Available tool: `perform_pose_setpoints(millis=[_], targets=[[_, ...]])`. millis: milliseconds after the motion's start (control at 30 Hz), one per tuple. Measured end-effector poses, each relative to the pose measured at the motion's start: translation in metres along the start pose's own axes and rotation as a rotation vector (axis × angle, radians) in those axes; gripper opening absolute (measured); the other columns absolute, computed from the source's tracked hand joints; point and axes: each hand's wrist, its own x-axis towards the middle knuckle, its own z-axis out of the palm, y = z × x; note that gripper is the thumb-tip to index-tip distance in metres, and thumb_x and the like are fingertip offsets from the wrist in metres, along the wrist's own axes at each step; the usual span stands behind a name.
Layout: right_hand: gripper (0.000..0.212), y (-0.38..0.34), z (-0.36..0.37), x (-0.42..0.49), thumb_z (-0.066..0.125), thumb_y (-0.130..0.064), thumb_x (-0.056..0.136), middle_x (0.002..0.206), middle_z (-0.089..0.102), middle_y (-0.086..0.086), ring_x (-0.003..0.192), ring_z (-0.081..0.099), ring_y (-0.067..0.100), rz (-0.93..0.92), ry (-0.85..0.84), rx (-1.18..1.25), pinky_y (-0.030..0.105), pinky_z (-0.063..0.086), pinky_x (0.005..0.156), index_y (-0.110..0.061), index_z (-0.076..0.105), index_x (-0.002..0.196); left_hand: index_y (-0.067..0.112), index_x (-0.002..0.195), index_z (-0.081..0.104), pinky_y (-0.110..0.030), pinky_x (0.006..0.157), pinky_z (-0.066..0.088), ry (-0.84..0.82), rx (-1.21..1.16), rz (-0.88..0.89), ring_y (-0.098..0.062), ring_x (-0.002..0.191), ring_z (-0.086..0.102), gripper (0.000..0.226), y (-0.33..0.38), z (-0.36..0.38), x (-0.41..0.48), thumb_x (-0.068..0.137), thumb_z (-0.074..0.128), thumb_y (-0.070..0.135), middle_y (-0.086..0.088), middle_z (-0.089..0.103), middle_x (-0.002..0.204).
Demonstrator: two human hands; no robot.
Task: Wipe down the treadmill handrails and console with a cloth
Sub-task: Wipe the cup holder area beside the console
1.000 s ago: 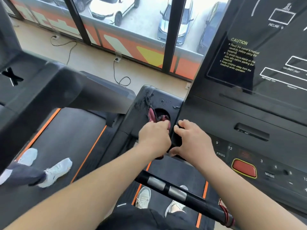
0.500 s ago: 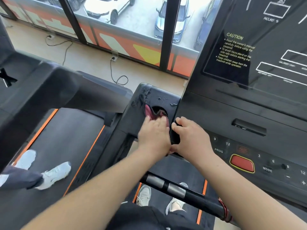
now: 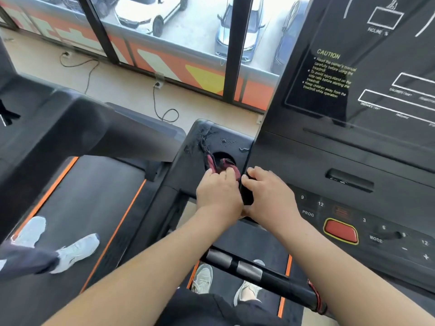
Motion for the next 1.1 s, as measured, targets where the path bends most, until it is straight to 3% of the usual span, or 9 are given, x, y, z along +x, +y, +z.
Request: perform_pose_setpoints(millis=[100, 200, 300, 433, 533, 633, 733, 867, 1100], targets=[[0.071, 0.001, 0.001, 0.001, 0.092, -0.054, 0.048, 0.111, 0.062, -0.004, 0.092, 0.055, 0.019, -0.001, 0.008, -0.016, 0.027, 0.042, 0.081, -0.019, 0.073, 0.107, 0.021, 0.135, 0.049, -0.035, 0.099, 0.036, 0.020, -0.147, 0.000, -0.026, 0.119, 0.055, 0.037, -0.010, -0.010, 0.000, 0.105, 0.038, 0.039, -0.002, 0.067, 0.123], [0.083, -0.001, -0.005, 0.001, 0.090, -0.062, 0.049, 0.122, 0.059, -0.007, 0.100, 0.053, 0.019, -0.019, -0.024, -0.018, 0.025, 0.037, 0.084, -0.022, 0.069, 0.119, 0.022, 0.157, 0.033, -0.036, 0.124, 0.013, -0.029, 0.060, 0.219, -0.019, 0.146, 0.035, 0.067, -0.048, -0.008, 0.012, 0.103, 0.018, 0.060, 0.002, 0.048, 0.156], [0.086, -0.003, -0.011, 0.000, 0.087, -0.062, 0.056, 0.132, 0.055, -0.008, 0.111, 0.050, 0.017, -0.017, -0.063, -0.013, 0.025, 0.036, 0.092, -0.023, 0.065, 0.129, 0.019, 0.160, 0.027, -0.047, 0.127, -0.002, -0.041, 0.111, 0.161, -0.019, 0.152, 0.027, 0.075, -0.047, 0.006, 0.017, 0.101, 0.009, 0.060, 0.002, 0.039, 0.162], [0.082, -0.006, -0.015, -0.002, 0.088, -0.058, 0.058, 0.131, 0.056, -0.005, 0.115, 0.052, 0.019, -0.006, -0.081, -0.017, 0.028, 0.036, 0.100, -0.020, 0.067, 0.128, 0.011, 0.116, 0.064, -0.042, 0.116, 0.035, 0.173, 0.019, 0.165, -0.026, 0.096, 0.067, 0.046, -0.022, 0.016, 0.003, 0.102, 0.029, 0.037, -0.004, 0.073, 0.104], [0.086, -0.007, -0.015, -0.002, 0.086, -0.064, 0.058, 0.133, 0.055, -0.004, 0.116, 0.053, 0.022, -0.016, -0.103, -0.067, 0.030, 0.039, 0.102, -0.021, 0.064, 0.130, 0.015, 0.089, 0.065, -0.031, 0.086, 0.043, 0.377, -0.037, 0.280, -0.025, 0.068, 0.063, 0.029, -0.040, 0.017, -0.006, 0.100, 0.040, 0.025, 0.000, 0.067, 0.072], [0.088, -0.007, -0.018, -0.004, 0.083, -0.065, 0.064, 0.142, 0.049, -0.005, 0.123, 0.050, 0.022, -0.028, -0.112, -0.078, 0.030, 0.040, 0.102, -0.021, 0.058, 0.137, 0.012, 0.100, 0.069, -0.034, 0.086, 0.047, 0.402, 0.016, 0.286, -0.028, 0.080, 0.063, 0.014, -0.074, 0.013, -0.024, 0.092, 0.057, 0.016, -0.003, 0.067, 0.084], [0.097, -0.007, -0.024, -0.002, 0.081, -0.066, 0.068, 0.157, 0.038, -0.004, 0.142, 0.037, 0.018, -0.025, -0.092, 0.015, 0.032, 0.040, 0.108, -0.020, 0.049, 0.148, -0.005, 0.126, 0.063, -0.049, 0.108, 0.047, 0.361, 0.126, 0.084, -0.040, 0.114, 0.064, 0.047, -0.112, 0.013, -0.040, 0.088, 0.060, 0.022, -0.025, 0.067, 0.120], [0.100, -0.018, -0.028, 0.019, 0.080, -0.067, 0.068, 0.160, 0.034, -0.003, 0.147, 0.030, 0.017, -0.065, -0.123, -0.008, 0.034, 0.040, 0.110, -0.020, 0.046, 0.149, -0.007, 0.158, 0.017, -0.051, 0.128, 0.012, 0.135, 0.044, -0.049, -0.039, 0.156, 0.014, 0.071, -0.111, 0.015, -0.036, 0.103, 0.022, 0.038, -0.027, 0.011, 0.168], [0.090, -0.025, -0.024, 0.041, 0.082, -0.069, 0.059, 0.146, 0.038, -0.007, 0.142, 0.032, 0.013, -0.044, -0.249, -0.061, 0.034, 0.051, 0.092, -0.020, 0.055, 0.129, 0.007, 0.162, -0.007, -0.043, 0.129, -0.002, 0.035, -0.079, -0.032, -0.026, 0.158, -0.014, 0.075, -0.103, 0.007, 0.017, 0.107, 0.023, 0.049, -0.015, -0.020, 0.169]])
